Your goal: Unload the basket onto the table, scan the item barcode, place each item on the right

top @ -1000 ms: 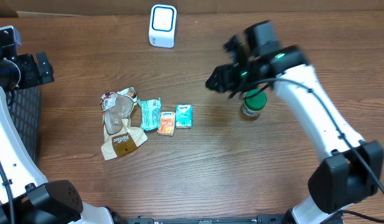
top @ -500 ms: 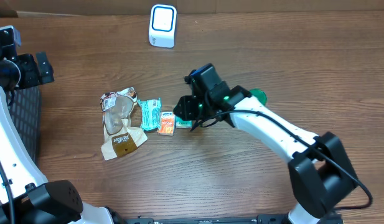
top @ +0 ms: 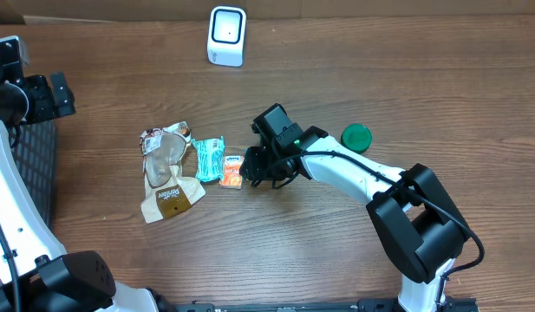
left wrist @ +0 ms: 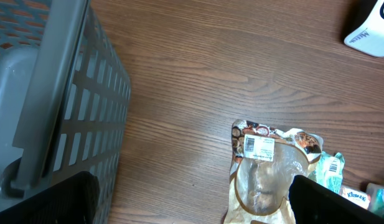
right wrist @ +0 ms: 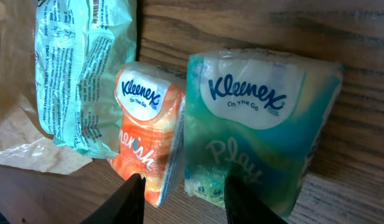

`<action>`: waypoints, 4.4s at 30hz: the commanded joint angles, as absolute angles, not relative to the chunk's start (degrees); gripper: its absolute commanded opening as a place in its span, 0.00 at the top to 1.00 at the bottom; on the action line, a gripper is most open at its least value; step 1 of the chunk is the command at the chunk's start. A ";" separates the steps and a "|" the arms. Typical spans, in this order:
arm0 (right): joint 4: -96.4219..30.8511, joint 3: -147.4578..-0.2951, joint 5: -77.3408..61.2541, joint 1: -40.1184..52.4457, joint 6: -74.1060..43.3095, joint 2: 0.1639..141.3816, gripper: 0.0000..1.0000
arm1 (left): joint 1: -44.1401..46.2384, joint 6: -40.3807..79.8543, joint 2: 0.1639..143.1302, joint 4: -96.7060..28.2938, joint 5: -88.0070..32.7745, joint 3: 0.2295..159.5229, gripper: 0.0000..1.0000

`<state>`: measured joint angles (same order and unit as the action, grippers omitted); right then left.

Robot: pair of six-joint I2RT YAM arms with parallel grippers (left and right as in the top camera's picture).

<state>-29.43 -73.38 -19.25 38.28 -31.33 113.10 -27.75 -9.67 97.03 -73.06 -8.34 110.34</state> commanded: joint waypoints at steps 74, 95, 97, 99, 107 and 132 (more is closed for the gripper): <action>-28.12 -82.94 -13.39 28.53 -21.30 116.49 0.62 | -27.73 -11.16 97.23 -73.03 -8.38 110.76 0.00; -27.53 -82.85 -9.80 30.85 -49.98 120.57 0.63 | -27.73 -11.16 97.23 -73.03 -8.40 110.76 0.00; -27.57 -82.83 -8.97 31.09 -49.95 120.64 0.66 | -27.73 -11.18 97.23 -73.03 -8.40 110.76 0.00; -27.53 -82.83 -7.94 31.18 -49.95 120.95 0.70 | -27.73 -11.18 97.23 -73.03 -8.40 110.76 0.01; -30.37 -83.57 -11.35 31.16 -38.35 121.71 0.96 | -27.73 -11.18 97.23 -73.03 -8.40 110.76 0.00; -68.23 -105.43 -21.34 24.12 -2.07 120.64 0.53 | -27.73 -11.18 97.23 -73.03 -8.40 110.78 0.00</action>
<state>-64.58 -99.59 -18.68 26.61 2.50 120.84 -27.75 -9.67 97.03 -73.03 -8.32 110.34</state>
